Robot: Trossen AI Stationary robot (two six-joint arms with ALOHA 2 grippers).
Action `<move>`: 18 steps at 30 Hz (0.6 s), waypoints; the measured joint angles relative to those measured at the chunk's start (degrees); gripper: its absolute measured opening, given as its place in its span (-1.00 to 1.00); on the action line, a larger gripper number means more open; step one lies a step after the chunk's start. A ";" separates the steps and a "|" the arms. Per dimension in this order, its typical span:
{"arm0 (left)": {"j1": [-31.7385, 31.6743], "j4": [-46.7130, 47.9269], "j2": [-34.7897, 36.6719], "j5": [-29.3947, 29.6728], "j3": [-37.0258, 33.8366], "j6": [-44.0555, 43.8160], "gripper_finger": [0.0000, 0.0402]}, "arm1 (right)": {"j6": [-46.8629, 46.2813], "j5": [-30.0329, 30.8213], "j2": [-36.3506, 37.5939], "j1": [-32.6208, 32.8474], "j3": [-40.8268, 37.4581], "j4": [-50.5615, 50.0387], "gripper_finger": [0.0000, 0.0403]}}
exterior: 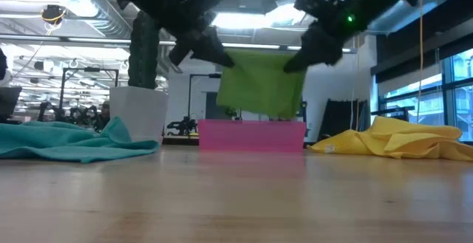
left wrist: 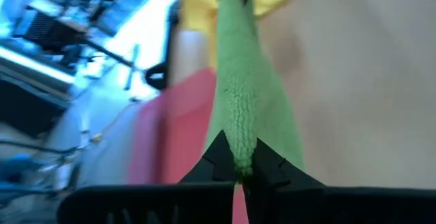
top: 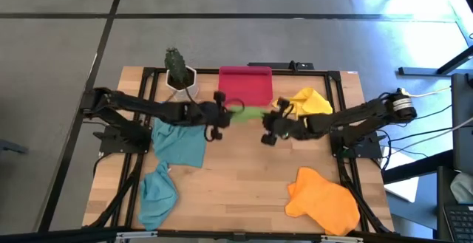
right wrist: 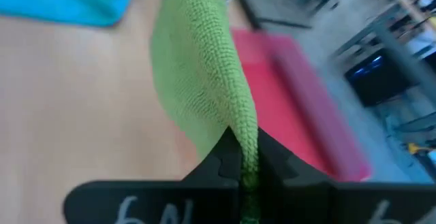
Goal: Fold microfiber towels
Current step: Put the green microfiber cloth into the red bin
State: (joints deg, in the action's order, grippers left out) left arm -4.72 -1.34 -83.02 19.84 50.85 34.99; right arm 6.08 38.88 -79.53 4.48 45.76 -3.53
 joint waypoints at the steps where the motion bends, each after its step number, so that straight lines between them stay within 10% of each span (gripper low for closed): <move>1: -1.61 -0.35 0.71 -0.20 0.00 1.09 -1.00 | 2.01 -0.58 0.77 -1.75 0.55 0.31 -0.94; 18: -26.72 -15.85 -7.34 -16.84 0.07 12.84 -1.00 | 17.11 -24.31 -6.32 -30.78 4.46 12.39 -0.94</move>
State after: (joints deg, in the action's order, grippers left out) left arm -31.44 -17.18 -90.35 3.00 50.92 47.83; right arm 23.19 14.57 -85.86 -26.30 50.22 8.86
